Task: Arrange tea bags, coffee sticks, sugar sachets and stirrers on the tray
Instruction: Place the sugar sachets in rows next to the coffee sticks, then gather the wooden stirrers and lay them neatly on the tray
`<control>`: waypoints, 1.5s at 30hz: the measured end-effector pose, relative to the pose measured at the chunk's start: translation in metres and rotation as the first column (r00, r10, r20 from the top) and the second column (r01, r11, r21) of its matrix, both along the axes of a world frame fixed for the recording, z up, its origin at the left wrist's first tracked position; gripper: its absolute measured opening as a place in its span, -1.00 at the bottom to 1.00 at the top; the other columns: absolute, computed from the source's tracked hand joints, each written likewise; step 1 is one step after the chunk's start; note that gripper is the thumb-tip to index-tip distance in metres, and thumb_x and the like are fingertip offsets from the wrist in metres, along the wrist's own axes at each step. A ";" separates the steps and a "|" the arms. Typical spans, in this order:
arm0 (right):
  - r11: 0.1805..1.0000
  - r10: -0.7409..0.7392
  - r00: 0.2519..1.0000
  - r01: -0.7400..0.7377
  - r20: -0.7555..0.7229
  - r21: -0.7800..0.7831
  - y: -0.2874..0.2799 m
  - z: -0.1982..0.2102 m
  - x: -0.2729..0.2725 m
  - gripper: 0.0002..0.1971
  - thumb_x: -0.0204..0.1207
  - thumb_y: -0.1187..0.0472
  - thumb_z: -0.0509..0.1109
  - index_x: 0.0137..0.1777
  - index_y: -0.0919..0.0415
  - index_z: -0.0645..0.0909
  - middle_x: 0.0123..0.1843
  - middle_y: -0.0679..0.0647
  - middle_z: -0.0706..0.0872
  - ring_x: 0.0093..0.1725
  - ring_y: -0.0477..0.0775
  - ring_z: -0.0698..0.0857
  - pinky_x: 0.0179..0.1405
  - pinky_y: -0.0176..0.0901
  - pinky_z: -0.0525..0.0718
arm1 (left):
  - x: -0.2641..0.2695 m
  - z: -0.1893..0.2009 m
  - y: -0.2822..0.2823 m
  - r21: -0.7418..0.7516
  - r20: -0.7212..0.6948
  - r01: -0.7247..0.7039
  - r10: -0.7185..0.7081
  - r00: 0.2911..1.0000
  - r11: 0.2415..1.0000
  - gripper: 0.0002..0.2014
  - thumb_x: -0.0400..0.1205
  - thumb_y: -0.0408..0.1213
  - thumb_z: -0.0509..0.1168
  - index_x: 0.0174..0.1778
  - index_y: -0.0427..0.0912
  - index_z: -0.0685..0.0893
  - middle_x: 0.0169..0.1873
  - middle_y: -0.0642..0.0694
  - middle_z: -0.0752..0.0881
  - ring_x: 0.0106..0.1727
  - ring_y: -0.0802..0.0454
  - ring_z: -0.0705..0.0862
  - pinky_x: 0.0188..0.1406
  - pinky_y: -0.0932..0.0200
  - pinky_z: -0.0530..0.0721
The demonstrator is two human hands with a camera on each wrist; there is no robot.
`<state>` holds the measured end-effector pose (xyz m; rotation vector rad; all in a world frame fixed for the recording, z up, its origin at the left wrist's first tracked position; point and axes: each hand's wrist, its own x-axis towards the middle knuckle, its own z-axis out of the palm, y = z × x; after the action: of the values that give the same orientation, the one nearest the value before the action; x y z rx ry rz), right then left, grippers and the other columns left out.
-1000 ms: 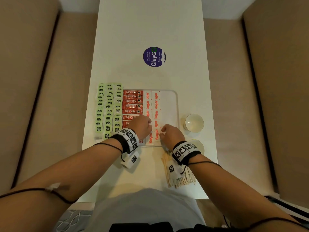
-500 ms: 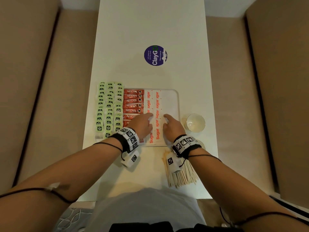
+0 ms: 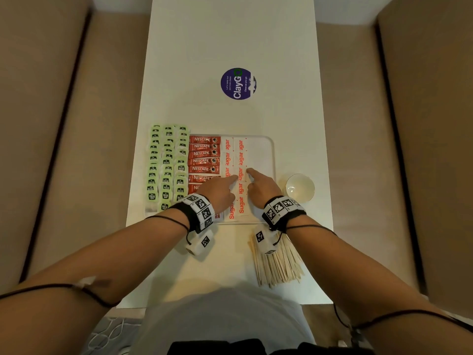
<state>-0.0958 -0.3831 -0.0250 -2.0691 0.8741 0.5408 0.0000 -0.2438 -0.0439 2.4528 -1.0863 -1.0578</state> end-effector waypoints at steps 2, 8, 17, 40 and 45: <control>1.000 0.012 1.000 -0.012 0.007 -0.008 -0.001 0.000 0.000 -0.48 0.71 0.25 0.11 0.67 -0.02 0.36 0.37 0.14 0.74 0.23 0.23 0.73 0.25 0.18 0.73 | 0.000 0.000 0.001 0.002 -0.014 -0.001 0.001 1.000 1.000 -0.40 0.68 -0.19 0.23 0.70 0.04 0.33 0.56 -0.18 0.54 0.42 -0.19 0.63 0.29 0.04 0.65; 1.000 0.015 1.000 -0.015 0.008 -0.003 -0.002 0.001 -0.003 -0.48 0.70 0.24 0.12 0.65 -0.04 0.34 0.32 0.11 0.77 0.18 0.22 0.76 0.22 0.22 0.75 | 0.001 0.006 0.001 -0.007 -0.032 0.025 -0.025 0.999 1.000 -0.38 0.67 -0.20 0.22 0.71 0.06 0.31 0.47 -0.18 0.63 0.29 -0.18 0.69 0.19 0.01 0.71; 0.991 0.068 0.998 -0.069 -0.014 -0.112 0.005 0.018 -0.029 -0.64 0.73 0.17 0.19 0.48 0.15 0.56 0.35 0.15 0.74 0.25 0.15 0.72 0.20 -0.06 0.66 | -0.015 0.022 0.028 -0.056 -0.017 0.036 -0.037 0.999 0.998 -0.46 0.69 -0.14 0.31 0.62 -0.10 0.43 0.13 -0.17 0.78 0.01 -0.10 0.72 -0.08 0.17 0.57; 0.937 0.091 0.967 -0.164 -0.238 -0.309 0.044 0.040 -0.175 -0.70 0.69 -0.10 0.27 0.10 0.07 0.71 -0.12 0.00 0.79 -0.11 0.08 0.76 0.00 0.02 0.78 | -0.089 0.008 0.101 0.043 -0.166 0.165 -0.156 0.974 0.985 -0.77 0.61 -0.06 0.39 0.14 -0.03 0.69 -0.15 0.05 0.73 -0.13 0.06 0.69 -0.05 0.11 0.69; 0.911 0.163 0.938 -0.263 -0.307 -0.319 0.038 0.032 -0.195 -0.69 0.69 -0.08 0.28 -0.19 0.10 0.57 -0.29 -0.01 0.66 -0.24 0.08 0.71 -0.16 -0.06 0.73 | -0.116 0.001 0.090 0.076 -0.164 0.120 -0.107 0.981 0.990 -0.72 0.61 -0.01 0.40 0.17 -0.03 0.67 -0.12 0.06 0.71 -0.09 0.06 0.68 -0.03 0.15 0.64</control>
<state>-0.2908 -0.3448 0.0069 -2.4820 0.9626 0.8579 -0.1157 -0.1542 -0.0429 2.3454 -1.1632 -1.3369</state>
